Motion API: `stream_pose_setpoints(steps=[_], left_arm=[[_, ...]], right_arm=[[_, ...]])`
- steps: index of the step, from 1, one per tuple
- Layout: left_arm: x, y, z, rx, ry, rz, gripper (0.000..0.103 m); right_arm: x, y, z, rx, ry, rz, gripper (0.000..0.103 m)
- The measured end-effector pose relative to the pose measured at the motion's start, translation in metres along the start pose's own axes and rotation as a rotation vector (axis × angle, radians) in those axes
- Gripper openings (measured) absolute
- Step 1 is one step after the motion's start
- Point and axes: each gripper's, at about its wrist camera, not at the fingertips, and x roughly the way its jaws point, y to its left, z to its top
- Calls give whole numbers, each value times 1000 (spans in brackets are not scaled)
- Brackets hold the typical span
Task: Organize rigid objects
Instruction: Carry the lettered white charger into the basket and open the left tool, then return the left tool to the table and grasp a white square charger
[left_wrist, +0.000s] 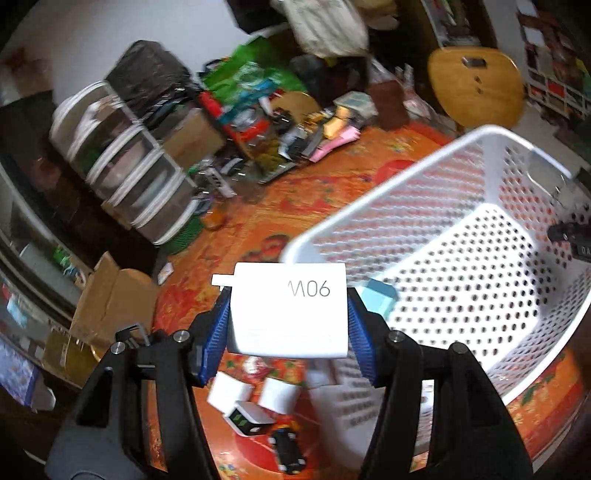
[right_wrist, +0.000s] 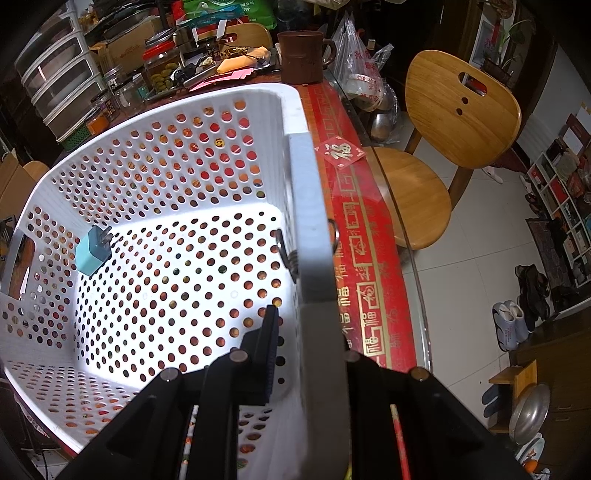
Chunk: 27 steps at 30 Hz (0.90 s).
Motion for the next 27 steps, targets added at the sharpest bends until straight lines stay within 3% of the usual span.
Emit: stream_pose_setpoints(steps=[9, 15, 16, 18, 20, 27], left_arm=[[33, -80, 4, 109, 116, -131, 56], [41, -87, 3, 83, 136, -162, 59], [40, -84, 3, 85, 127, -152, 61], [37, -80, 5, 96, 92, -116, 82], [31, -75, 7, 90, 65, -110, 93], [12, -54, -3, 85, -1, -37, 94]], right_arm=[[-1, -1, 0, 6, 0, -1, 15], [0, -1, 0, 7, 0, 0, 15], [0, -1, 0, 7, 1, 1, 15], [0, -1, 0, 7, 0, 1, 15], [0, -1, 0, 7, 1, 1, 15], [-3, -2, 1, 5, 3, -5, 15]])
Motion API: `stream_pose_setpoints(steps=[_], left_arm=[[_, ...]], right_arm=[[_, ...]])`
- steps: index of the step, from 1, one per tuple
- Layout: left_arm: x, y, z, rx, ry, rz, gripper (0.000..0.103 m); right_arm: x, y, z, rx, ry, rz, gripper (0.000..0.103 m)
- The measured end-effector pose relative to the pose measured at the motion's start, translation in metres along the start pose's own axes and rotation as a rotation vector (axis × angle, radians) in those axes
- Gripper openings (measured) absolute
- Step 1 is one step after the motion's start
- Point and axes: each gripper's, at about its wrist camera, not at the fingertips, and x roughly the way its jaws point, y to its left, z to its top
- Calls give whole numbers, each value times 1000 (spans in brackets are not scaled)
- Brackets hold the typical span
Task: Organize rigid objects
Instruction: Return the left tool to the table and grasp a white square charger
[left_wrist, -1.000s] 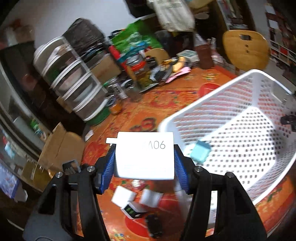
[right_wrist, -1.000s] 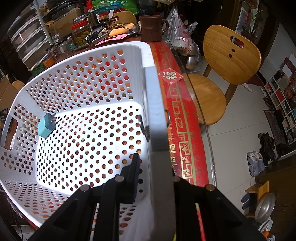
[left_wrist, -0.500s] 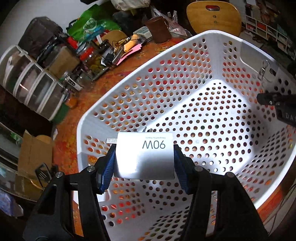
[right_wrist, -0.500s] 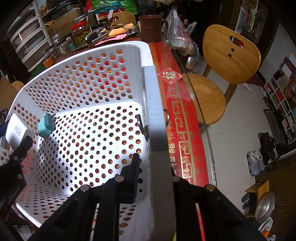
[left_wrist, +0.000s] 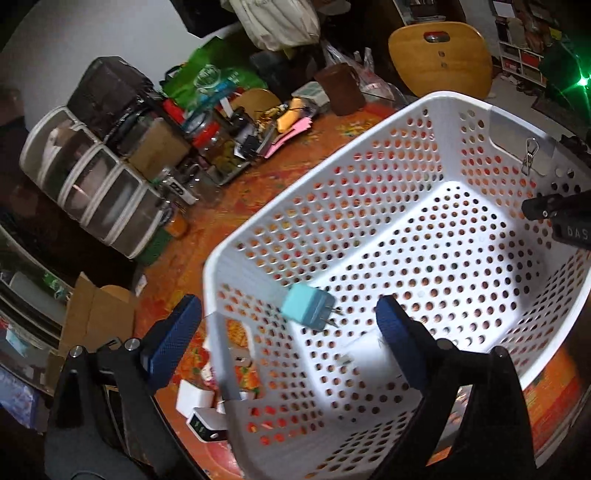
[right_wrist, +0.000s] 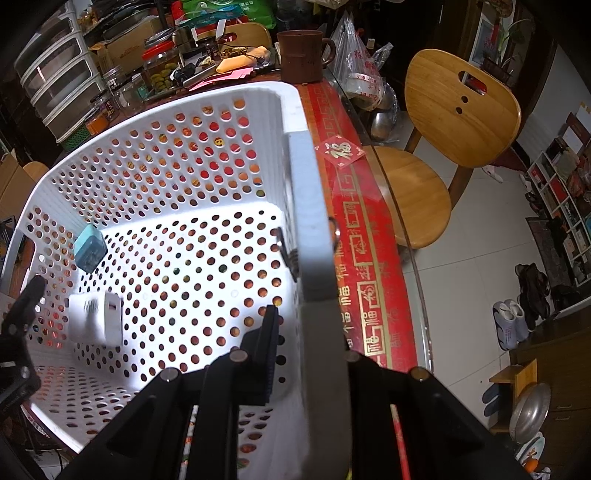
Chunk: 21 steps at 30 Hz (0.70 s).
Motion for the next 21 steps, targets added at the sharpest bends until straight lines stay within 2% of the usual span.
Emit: stream_pose_setpoints(steps=[4, 7, 10, 12, 17, 21], left_arm=[[-14, 30, -13, -44, -30, 20, 94], [-26, 68, -26, -114, -43, 8, 94], [-28, 116, -43, -193, -35, 43, 96], [-19, 151, -60, -256, -2, 55, 98], [19, 205, -109, -347, 100, 88, 98], [69, 219, -146, -398, 223, 12, 98]], right_arm=[[-1, 1, 1, -1, 0, 0, 15], [-1, 1, 1, -1, 0, 5, 15], [0, 1, 1, -2, -1, 7, 15], [-1, 1, 1, -1, -1, 8, 15], [0, 1, 2, -1, 0, 6, 15], [1, 2, 2, 0, -1, 8, 15]])
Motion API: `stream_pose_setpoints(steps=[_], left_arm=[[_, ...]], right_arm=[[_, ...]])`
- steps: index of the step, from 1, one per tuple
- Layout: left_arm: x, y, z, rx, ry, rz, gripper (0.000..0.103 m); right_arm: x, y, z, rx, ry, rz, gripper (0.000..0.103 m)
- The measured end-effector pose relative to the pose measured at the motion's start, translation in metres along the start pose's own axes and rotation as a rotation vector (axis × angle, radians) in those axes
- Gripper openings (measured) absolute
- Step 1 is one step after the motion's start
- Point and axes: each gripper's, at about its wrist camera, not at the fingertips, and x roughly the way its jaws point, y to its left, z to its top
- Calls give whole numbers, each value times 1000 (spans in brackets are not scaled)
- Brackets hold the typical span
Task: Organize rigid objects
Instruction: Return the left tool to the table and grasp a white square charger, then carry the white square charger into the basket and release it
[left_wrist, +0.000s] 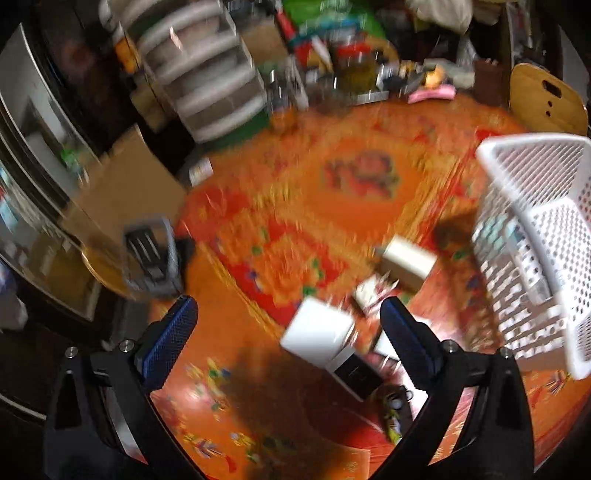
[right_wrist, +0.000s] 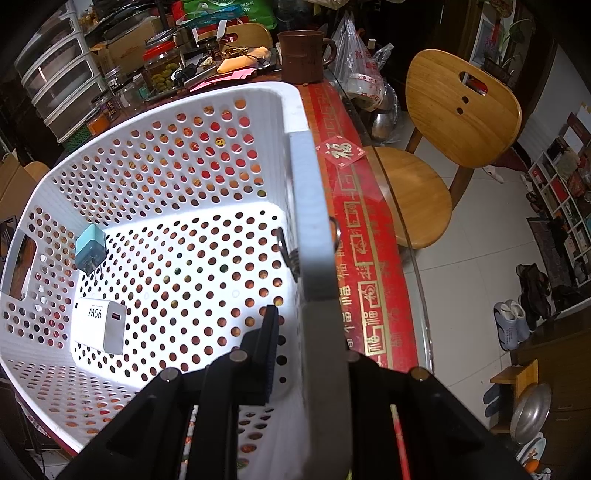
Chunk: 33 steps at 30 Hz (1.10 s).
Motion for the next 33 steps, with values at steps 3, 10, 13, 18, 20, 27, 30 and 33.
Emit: stream_pose_setpoints(steps=[3, 10, 13, 18, 20, 27, 30, 33], left_arm=[[34, -1, -9, -13, 70, -98, 98], [77, -1, -21, -68, 167, -139, 96], [93, -2, -26, -84, 208, -163, 96], [105, -3, -28, -102, 217, -184, 95], [111, -3, -28, -109, 234, -182, 86], [107, -3, -27, -104, 201, -149, 70], [99, 2, -24, -109, 164, -128, 70], [86, 5, -19, -101, 139, -113, 70]], right_arm=[[0, 0, 0, -1, 2, -1, 15], [1, 1, 0, -4, 3, -2, 15], [1, 1, 0, -4, 3, -3, 15], [1, 1, 0, -4, 2, -2, 15], [2, 1, 0, -4, 3, -3, 15], [3, 1, -1, -8, 5, -2, 15], [3, 1, -1, -8, 5, -1, 15], [3, 1, 0, -9, 6, -2, 15]])
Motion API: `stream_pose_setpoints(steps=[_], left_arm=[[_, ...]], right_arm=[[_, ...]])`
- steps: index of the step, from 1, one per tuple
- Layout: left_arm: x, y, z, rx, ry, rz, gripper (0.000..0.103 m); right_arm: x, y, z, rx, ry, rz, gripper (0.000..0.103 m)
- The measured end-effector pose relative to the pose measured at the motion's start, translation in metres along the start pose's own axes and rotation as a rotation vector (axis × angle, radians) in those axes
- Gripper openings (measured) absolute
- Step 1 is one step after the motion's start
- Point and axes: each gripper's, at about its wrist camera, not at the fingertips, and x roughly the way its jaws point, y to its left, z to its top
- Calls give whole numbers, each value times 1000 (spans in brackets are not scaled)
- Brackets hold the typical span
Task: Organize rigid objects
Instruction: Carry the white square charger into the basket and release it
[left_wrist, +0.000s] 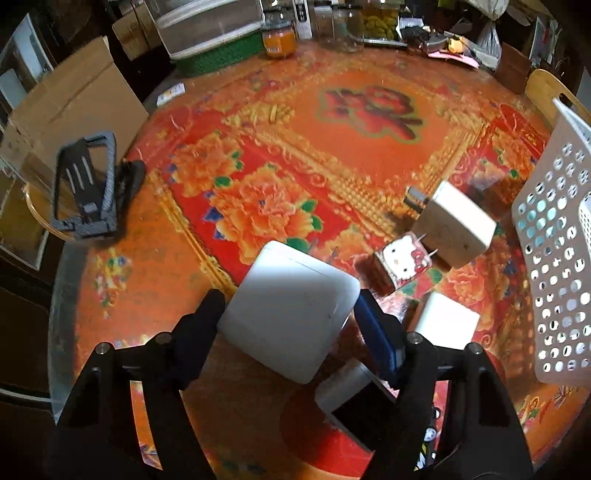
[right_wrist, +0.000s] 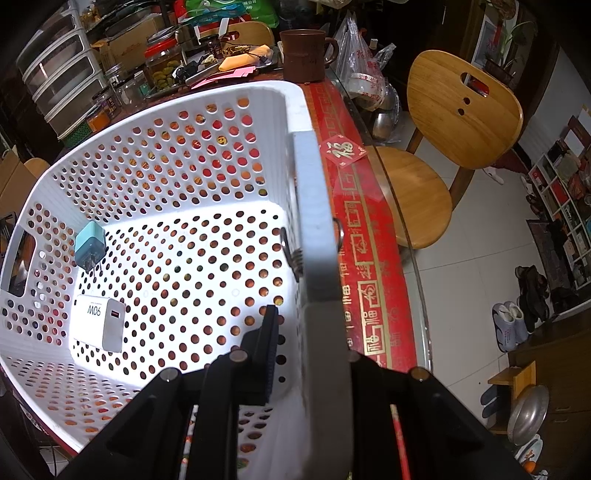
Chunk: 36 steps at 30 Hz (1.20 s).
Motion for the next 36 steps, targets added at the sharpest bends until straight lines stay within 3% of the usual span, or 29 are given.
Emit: stream_pose_setpoints(steps=[5, 10, 19, 24, 28, 36], left_arm=[[-32, -4, 7, 12, -56, 17, 70], [-92, -31, 19, 63, -153, 21, 70], [-173, -129, 42, 209, -238, -86, 70], [-170, -198, 40, 313, -185, -142, 70], [-150, -242, 35, 384, -129, -132, 70], [-120, -270, 26, 430, -85, -112, 70]], right_arm=[[0, 1, 0, 1, -1, 1, 15], [0, 1, 0, 1, -1, 2, 15], [0, 2, 0, 0, -1, 1, 15], [0, 2, 0, 0, -1, 2, 15], [0, 2, -1, -3, 0, 2, 15], [0, 3, -1, -3, 0, 2, 15]])
